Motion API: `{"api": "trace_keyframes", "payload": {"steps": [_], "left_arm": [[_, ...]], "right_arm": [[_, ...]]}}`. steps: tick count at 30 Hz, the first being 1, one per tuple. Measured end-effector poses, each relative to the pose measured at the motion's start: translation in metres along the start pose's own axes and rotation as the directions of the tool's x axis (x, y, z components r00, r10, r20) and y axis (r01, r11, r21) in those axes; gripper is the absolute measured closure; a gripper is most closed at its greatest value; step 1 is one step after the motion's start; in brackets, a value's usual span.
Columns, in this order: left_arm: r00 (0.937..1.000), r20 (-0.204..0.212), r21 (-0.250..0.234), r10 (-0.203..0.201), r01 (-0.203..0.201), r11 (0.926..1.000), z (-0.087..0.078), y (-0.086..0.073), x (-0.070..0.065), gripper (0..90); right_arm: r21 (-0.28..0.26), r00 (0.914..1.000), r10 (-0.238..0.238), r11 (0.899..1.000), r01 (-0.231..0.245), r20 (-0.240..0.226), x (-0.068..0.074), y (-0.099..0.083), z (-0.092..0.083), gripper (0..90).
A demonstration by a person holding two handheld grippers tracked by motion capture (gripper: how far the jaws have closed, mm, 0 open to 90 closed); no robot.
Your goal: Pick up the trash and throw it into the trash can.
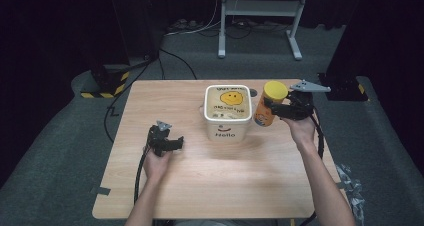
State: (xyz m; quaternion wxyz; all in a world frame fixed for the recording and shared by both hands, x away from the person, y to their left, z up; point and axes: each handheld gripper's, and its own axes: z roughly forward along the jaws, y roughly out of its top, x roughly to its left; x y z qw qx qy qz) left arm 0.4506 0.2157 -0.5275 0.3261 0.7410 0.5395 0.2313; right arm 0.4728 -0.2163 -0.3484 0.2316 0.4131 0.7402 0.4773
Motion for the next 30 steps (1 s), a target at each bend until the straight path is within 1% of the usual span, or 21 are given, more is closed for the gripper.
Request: {"api": "trace_keyframes", "payload": {"steps": [4, 5, 13, 18, 21, 24, 30], "left_arm": [[1.0000, 0.000, 0.000, 0.000, 0.000, 1.0000, 0.000, 0.000, 0.000, 17.1], [1.0000, 0.000, 0.000, 0.000, 0.000, 1.0000, 0.000, 0.000, 0.000, 17.1], [1.0000, 0.000, 0.000, 0.000, 0.000, 1.0000, 0.000, 0.000, 0.000, 17.1], [1.0000, 0.000, 0.000, 0.000, 0.000, 1.0000, 0.000, 0.000, 0.000, 17.1], [1.0000, 0.000, 0.000, 0.000, 0.000, 1.0000, 0.000, 0.000, 0.000, 17.1], [1.0000, 0.000, 0.000, 0.000, 0.000, 1.0000, 0.000, 0.000, 0.000, 17.1], [1.0000, 0.000, 0.000, 0.000, 0.000, 1.0000, 0.000, 0.000, 0.000, 17.1]], "right_arm": [[-0.006, 1.0000, -0.004, 1.000, 0.004, -0.002, 0.002, 0.003, -0.002, 24.0], [-0.014, 1.0000, -0.010, 1.000, 0.010, -0.002, 0.003, 0.006, -0.004, 24.1], [-0.028, 0.9996, -0.019, 0.999, 0.019, -0.018, 0.009, 0.015, -0.009, 24.0], [-0.028, 0.9994, -0.031, 0.999, 0.030, -0.015, 0.012, 0.021, -0.009, 24.1], [-0.028, 0.9989, -0.046, 0.999, 0.046, -0.010, 0.014, 0.025, -0.010, 24.1], [-0.041, 0.9988, -0.048, 0.998, 0.048, -0.010, 0.015, 0.029, -0.012, 24.1], [-0.053, 0.9985, -0.053, 0.997, 0.053, -0.010, 0.017, 0.035, -0.016, 24.1]]}}
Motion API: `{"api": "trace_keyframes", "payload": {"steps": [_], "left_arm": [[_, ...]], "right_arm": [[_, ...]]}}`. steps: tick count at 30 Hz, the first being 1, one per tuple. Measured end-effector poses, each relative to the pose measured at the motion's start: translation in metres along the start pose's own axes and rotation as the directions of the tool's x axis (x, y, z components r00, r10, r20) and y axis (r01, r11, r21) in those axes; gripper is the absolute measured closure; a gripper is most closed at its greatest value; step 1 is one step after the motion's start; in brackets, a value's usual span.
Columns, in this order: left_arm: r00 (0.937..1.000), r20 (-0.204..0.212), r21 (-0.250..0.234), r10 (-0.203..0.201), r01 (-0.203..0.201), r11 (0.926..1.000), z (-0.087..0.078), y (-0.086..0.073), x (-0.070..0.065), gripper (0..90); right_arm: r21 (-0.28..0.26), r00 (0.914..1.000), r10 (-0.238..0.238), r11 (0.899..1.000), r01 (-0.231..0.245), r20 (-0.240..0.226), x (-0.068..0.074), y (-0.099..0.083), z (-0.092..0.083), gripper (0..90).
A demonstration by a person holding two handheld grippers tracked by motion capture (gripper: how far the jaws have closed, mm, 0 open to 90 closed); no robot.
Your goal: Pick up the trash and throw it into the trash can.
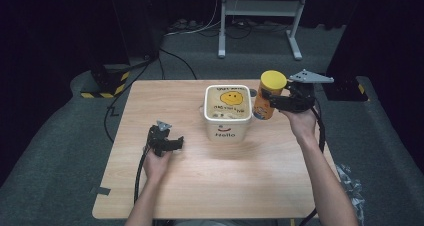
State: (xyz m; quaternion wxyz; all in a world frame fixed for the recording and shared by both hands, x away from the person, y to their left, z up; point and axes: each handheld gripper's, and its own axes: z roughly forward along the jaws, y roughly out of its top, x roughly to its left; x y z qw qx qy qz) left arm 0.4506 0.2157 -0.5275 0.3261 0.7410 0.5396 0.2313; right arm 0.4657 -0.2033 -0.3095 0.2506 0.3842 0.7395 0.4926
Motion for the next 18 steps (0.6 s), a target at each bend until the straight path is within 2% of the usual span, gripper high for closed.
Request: {"api": "trace_keyframes", "payload": {"steps": [8, 18], "left_arm": [[1.0000, 0.000, 0.000, 0.000, 0.000, 1.0000, 0.000, 0.000, 0.000, 17.1], [1.0000, -0.001, 0.003, 0.001, -0.001, 1.0000, 0.000, 0.000, 0.000, 17.1]], "right_arm": [[-0.026, 0.9997, -0.004, 1.000, 0.003, -0.024, 0.005, 0.007, -0.002, 24.1], [-0.028, 0.9975, -0.022, 0.999, 0.020, -0.068, 0.021, 0.015, 0.010, 24.1]]}}
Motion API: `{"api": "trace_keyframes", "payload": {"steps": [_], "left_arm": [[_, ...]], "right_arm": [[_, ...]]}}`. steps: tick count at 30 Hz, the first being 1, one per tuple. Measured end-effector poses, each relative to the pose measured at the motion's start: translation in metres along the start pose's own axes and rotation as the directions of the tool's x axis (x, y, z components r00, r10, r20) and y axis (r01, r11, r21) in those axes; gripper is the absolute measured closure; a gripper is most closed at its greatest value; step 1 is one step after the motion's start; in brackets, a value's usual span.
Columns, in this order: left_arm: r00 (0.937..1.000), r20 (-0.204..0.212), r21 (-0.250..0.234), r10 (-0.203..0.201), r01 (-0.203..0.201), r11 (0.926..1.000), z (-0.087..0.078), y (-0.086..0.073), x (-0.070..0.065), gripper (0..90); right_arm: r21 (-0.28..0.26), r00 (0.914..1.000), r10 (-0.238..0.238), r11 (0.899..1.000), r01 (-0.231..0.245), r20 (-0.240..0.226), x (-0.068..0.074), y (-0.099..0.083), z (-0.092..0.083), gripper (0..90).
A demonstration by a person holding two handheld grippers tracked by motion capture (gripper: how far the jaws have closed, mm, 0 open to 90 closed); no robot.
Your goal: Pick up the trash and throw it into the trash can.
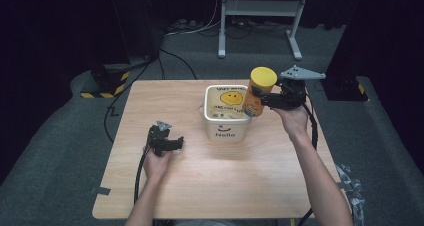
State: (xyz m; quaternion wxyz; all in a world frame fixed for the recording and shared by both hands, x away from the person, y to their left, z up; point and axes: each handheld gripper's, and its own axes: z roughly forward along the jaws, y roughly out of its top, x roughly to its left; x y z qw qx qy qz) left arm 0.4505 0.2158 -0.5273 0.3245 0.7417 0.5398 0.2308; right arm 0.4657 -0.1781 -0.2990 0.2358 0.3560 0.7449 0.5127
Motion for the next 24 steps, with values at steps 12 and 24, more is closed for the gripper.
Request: {"api": "trace_keyframes", "payload": {"steps": [12, 24], "left_arm": [[1.0000, 0.000, 0.000, -0.001, 0.001, 1.0000, 0.000, 0.000, 0.000, 17.1], [1.0000, 0.000, 0.000, -0.001, 0.001, 1.0000, 0.000, 0.000, 0.000, 17.1]], "right_arm": [[0.002, 0.9981, -0.021, 1.000, 0.021, -0.059, 0.017, 0.006, 0.021, 24.1], [0.020, 0.9962, -0.013, 1.000, 0.015, -0.087, 0.023, 0.004, 0.040, 24.1]]}}
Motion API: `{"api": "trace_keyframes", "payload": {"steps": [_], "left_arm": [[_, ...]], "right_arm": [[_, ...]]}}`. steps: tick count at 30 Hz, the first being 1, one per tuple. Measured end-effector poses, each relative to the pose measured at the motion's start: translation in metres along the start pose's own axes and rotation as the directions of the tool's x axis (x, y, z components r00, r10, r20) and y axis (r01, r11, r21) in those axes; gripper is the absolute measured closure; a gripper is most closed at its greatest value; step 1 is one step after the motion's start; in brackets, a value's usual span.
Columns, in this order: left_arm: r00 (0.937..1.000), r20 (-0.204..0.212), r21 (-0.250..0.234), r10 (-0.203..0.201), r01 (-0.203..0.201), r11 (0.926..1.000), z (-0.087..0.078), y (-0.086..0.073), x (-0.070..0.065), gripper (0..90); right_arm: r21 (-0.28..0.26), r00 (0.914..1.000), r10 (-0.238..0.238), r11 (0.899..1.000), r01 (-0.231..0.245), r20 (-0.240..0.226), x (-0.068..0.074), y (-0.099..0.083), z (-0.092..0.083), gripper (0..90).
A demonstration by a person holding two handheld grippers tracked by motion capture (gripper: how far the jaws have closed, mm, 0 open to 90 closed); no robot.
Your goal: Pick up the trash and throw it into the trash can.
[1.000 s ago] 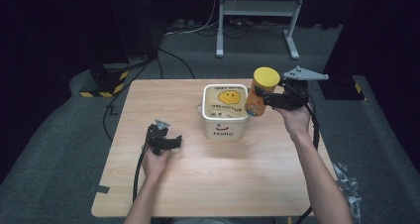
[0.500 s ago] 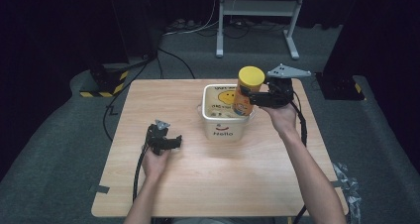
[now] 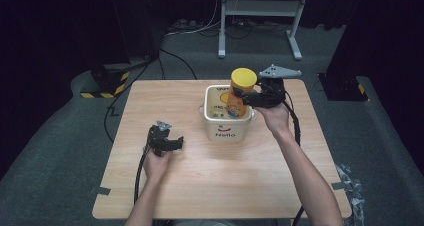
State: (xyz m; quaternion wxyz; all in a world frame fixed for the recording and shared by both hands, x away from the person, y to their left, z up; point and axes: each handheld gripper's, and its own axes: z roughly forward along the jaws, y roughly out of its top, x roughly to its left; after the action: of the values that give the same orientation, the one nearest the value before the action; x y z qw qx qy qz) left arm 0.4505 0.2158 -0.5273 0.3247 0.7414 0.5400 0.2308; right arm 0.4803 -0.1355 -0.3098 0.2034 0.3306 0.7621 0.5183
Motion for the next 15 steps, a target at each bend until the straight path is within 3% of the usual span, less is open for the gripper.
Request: {"api": "trace_keyframes", "payload": {"steps": [15], "left_arm": [[1.0000, 0.000, 0.000, 0.001, -0.001, 1.0000, 0.000, 0.000, 0.000, 17.2]], "right_arm": [[0.038, 1.0000, -0.005, 0.999, 0.005, -0.004, -0.001, -0.008, 0.023, 24.0]]}}
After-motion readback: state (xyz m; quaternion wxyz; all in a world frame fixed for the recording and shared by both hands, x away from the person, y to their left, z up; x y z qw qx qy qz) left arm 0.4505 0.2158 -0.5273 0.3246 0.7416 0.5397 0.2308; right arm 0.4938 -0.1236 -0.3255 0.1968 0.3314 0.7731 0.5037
